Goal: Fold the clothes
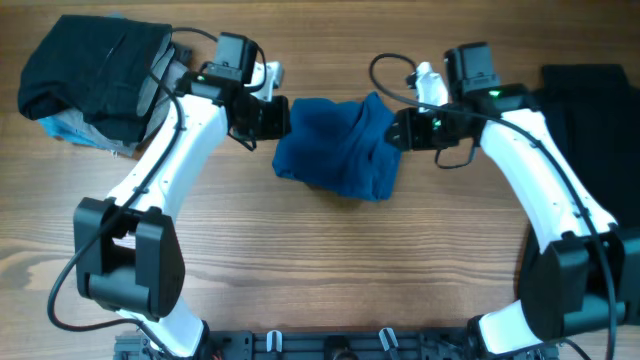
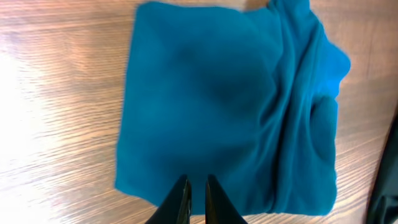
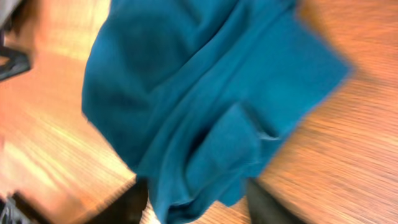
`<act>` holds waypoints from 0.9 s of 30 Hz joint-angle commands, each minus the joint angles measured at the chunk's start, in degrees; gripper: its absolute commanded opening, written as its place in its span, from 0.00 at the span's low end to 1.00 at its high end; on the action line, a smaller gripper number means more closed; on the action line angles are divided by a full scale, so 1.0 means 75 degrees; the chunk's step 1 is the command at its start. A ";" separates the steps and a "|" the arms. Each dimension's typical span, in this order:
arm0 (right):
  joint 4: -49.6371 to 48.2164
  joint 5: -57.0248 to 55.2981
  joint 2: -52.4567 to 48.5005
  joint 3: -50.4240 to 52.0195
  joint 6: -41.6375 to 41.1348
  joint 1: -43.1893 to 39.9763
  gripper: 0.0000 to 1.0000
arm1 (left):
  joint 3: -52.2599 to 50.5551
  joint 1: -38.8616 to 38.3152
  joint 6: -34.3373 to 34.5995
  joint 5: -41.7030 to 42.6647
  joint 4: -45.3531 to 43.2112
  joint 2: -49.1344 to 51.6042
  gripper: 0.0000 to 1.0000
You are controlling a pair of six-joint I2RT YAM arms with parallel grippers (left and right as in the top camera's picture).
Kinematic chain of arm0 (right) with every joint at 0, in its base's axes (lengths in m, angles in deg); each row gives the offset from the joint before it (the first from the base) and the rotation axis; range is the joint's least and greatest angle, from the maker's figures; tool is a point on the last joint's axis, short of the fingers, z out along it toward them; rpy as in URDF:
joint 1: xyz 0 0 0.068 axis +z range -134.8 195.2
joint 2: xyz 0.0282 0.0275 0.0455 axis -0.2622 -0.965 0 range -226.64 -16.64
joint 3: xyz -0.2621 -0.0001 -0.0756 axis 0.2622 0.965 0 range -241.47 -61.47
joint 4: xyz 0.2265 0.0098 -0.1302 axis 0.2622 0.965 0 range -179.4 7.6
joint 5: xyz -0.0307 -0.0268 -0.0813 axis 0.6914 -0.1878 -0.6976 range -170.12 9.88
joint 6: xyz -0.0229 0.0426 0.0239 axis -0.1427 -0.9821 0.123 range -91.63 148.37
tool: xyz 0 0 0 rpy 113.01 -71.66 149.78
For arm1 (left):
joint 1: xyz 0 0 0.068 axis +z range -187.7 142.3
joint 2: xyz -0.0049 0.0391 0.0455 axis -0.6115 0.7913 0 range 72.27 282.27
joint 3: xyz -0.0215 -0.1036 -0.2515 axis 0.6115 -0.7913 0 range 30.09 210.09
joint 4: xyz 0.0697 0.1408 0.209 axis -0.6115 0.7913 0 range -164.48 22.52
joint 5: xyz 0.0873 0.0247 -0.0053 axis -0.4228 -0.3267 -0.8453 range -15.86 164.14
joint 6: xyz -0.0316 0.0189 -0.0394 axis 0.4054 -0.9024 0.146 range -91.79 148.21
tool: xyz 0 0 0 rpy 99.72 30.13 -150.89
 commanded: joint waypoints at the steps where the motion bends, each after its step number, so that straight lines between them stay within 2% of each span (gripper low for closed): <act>1: 0.0035 0.0105 -0.0720 0.0460 -0.0119 0.0414 0.69 | -0.0670 -0.0300 -0.0093 0.0184 -0.0475 0.0251 0.10; 2: -0.0067 0.0134 -0.0947 0.0667 -0.0119 0.0487 0.63 | -0.0874 -0.0353 -0.0090 0.0172 -0.0676 0.0373 0.10; 4: -0.0009 0.0085 -0.1303 0.0866 -0.0117 0.0548 0.12 | -0.1198 -0.0364 -0.0090 0.0154 -0.0994 0.0656 0.07; 5: 0.0198 -0.0326 -0.1329 0.0860 -0.0321 0.0495 0.04 | -0.1314 -0.0358 -0.0093 0.0093 -0.1035 0.0831 0.06; 8: 0.1183 -0.2025 -0.0997 0.0746 -0.1373 0.0198 0.05 | -0.1326 -0.0358 -0.0090 -0.0396 -0.0880 0.1137 0.04; 10: 0.1559 -0.2171 -0.0895 0.0746 -0.1349 0.0079 0.48 | -0.1326 -0.0358 -0.0087 -0.0600 -0.0886 0.1139 0.04; 12: 0.1702 -0.2337 -0.0880 0.0723 -0.1352 -0.0076 0.47 | -0.1326 -0.0358 -0.0064 -0.0618 -0.0880 0.1139 0.04; 14: 0.1856 -0.2320 -0.0874 0.0469 -0.1364 -0.0373 0.17 | -0.1326 -0.0358 -0.0064 -0.0618 -0.0874 0.1139 0.04; 15: 0.1874 -0.2122 -0.0831 0.0309 -0.1253 -0.0510 0.18 | -0.1326 -0.0358 -0.0061 -0.0612 -0.0874 0.1139 0.04; 16: 0.1740 -0.1816 -0.0752 0.0201 -0.0889 -0.0603 0.46 | -0.1317 -0.0358 -0.0061 -0.0551 -0.0836 0.1128 0.04; 17: 0.1463 -0.1472 -0.0694 0.0189 -0.0592 -0.0627 0.64 | -0.1306 -0.0358 -0.0064 -0.0484 -0.0819 0.1125 0.04; 18: 0.0973 -0.0842 -0.0699 0.0201 -0.0108 -0.0621 0.74 | -0.1250 -0.0353 -0.0064 -0.0321 -0.0772 0.1093 0.04; 19: 0.0705 -0.0455 -0.0717 0.0224 0.0052 -0.0606 0.73 | -0.1195 -0.0335 -0.0064 -0.0227 -0.0755 0.1052 0.04; 20: 0.0280 0.0157 -0.0723 0.0350 0.0341 -0.0539 0.48 | -0.1070 -0.0286 -0.0064 -0.0047 -0.0717 0.0962 0.06; 21: -0.0032 0.0221 -0.0734 0.0548 0.0233 -0.0408 0.14 | -0.0892 -0.0187 -0.0061 0.0172 -0.0697 0.0822 0.08; 22: -0.0189 0.0166 -0.0804 0.0766 0.0032 -0.0280 0.06 | -0.0761 -0.0096 -0.0061 0.0321 -0.0708 0.0699 0.08; 25: -0.0460 -0.0708 -0.1285 0.1664 -0.0799 0.0020 0.04 | -0.0600 0.0169 -0.0058 0.0452 -0.0705 0.0525 0.09; 26: -0.0443 -0.1306 -0.1443 0.1900 -0.1416 0.0003 0.04 | -0.0603 0.0233 -0.0058 0.0460 -0.0647 0.0525 0.14; 27: -0.0417 -0.1475 -0.1510 0.1999 -0.1623 -0.0032 0.04 | -0.0603 0.0251 -0.0061 0.0615 -0.0586 0.0525 0.29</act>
